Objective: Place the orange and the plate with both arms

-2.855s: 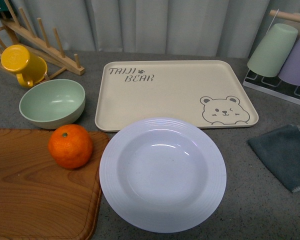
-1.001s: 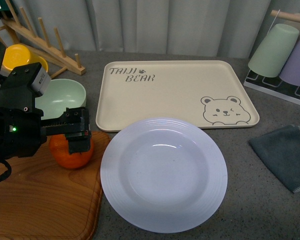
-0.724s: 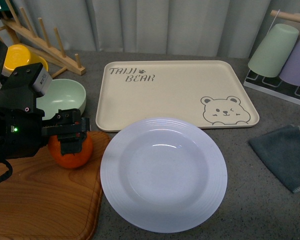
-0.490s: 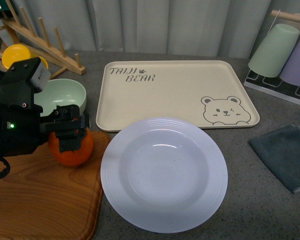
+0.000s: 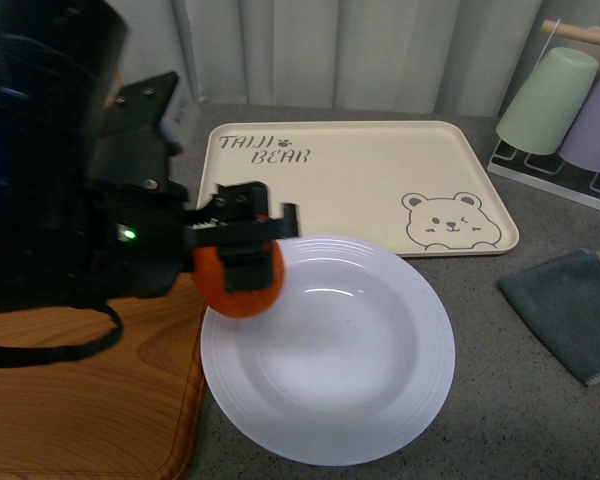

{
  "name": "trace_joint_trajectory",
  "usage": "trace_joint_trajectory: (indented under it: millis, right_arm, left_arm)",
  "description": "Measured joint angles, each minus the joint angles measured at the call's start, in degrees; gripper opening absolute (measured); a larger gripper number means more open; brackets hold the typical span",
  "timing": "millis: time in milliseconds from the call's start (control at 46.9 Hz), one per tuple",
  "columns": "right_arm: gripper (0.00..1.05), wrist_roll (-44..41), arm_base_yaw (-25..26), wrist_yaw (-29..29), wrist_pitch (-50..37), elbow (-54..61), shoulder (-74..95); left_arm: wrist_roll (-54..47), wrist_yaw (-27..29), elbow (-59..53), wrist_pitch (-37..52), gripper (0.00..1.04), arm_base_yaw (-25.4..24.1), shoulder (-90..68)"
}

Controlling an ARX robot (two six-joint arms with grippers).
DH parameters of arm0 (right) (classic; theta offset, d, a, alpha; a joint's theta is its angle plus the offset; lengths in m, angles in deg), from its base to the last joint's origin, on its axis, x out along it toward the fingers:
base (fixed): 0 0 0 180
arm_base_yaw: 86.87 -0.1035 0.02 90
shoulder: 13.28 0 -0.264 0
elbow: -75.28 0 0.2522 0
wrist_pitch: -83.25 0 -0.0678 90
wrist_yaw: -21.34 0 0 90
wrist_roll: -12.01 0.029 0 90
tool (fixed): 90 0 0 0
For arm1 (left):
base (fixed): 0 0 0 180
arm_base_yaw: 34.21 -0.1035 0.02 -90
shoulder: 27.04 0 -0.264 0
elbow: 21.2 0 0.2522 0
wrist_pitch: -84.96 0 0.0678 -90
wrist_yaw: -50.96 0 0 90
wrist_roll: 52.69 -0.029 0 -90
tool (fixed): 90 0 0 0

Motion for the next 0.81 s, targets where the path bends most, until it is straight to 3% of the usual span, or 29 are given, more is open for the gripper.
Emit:
trace_joint_trajectory:
  millis: [213,575,767,810]
  right_arm:
    - [0.96,-0.02,0.00,0.00,0.00,0.00,0.00]
    - [0.96,0.00,0.00,0.00,0.00,0.00,0.00]
    - [0.96,0.00,0.00,0.00,0.00,0.00,0.00]
    - [0.96,0.00,0.00,0.00,0.00,0.00,0.00]
  left_arm:
    - [4.55,0.72,3.58,1.22,0.63,7.54,-7.72]
    - [7.08,1.68,5.73,2.32,0.63,9.29,-12.72]
    - [7.30,2.73,5.42,2.08,0.97,8.87,-11.58]
    - [7.28,3.08,5.07,1.99,1.00,8.66,-10.64]
